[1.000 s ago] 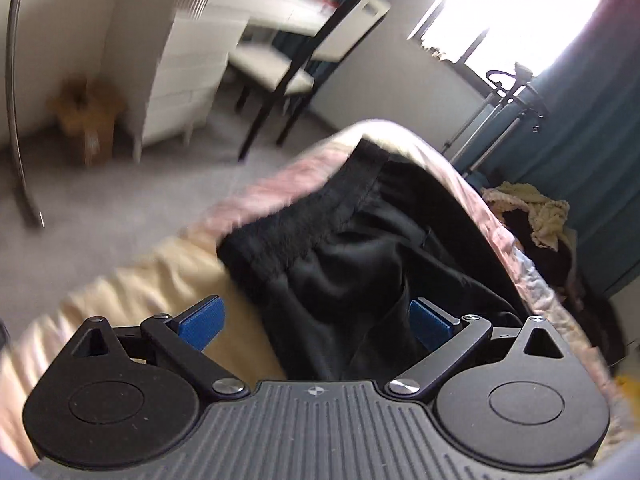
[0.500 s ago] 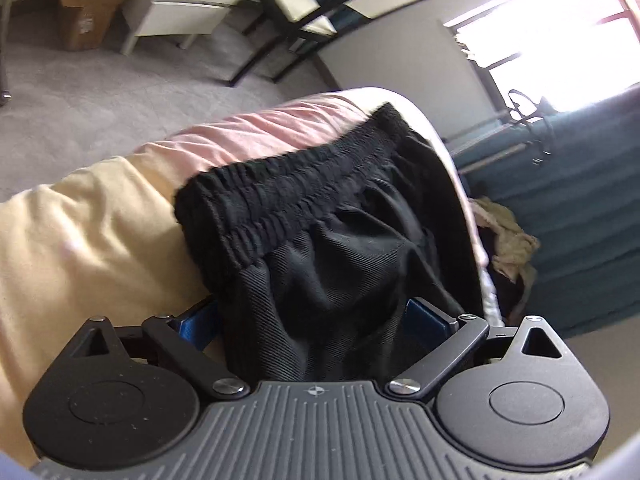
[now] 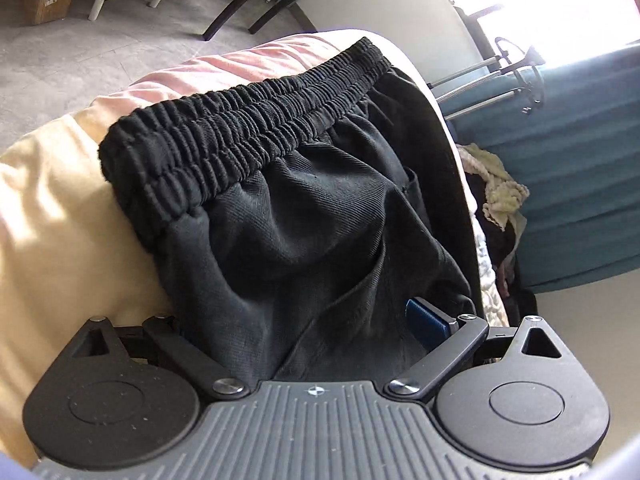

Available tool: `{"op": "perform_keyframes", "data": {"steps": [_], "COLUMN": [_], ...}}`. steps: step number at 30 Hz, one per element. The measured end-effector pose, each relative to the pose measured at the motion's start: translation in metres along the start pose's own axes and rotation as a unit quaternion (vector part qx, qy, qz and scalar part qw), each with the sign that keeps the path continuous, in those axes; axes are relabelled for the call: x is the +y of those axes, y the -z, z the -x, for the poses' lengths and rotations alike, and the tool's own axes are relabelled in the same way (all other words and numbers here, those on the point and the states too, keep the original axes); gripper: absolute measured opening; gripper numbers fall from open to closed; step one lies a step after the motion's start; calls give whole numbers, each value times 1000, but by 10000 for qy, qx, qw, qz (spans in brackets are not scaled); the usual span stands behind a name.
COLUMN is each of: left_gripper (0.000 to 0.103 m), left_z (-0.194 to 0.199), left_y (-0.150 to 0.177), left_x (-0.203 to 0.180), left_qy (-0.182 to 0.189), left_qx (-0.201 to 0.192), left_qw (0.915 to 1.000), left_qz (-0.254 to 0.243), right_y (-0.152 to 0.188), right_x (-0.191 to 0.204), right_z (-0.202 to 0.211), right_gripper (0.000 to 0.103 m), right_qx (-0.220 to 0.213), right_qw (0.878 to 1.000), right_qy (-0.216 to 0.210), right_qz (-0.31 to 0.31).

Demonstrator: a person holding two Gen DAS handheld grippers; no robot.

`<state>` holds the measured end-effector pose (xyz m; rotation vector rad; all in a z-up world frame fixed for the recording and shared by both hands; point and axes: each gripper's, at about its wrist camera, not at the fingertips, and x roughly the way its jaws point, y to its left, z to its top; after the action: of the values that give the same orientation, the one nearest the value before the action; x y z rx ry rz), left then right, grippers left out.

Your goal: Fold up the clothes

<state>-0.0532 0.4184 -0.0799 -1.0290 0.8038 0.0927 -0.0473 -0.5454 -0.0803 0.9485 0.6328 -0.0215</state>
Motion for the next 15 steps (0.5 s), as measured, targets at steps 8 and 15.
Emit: {"op": "perform_keyframes", "data": {"steps": [8,15], "left_gripper": [13,8], "left_z": [33,96], "left_y": [2,5], "left_x": [-8,-26], "left_qy": [-678,109], "left_qx": [-470,-1295], "left_qw": [9962,9896], "left_qz": [275,620], "right_y": [-2,-15], "right_x": [-13,34], "right_z": [9,43], "right_gripper": [6,4], "right_qx": [-256,-776], "right_qw": [9959,9956], "right_qy": [830,528], "right_qz": [-246,2]}}
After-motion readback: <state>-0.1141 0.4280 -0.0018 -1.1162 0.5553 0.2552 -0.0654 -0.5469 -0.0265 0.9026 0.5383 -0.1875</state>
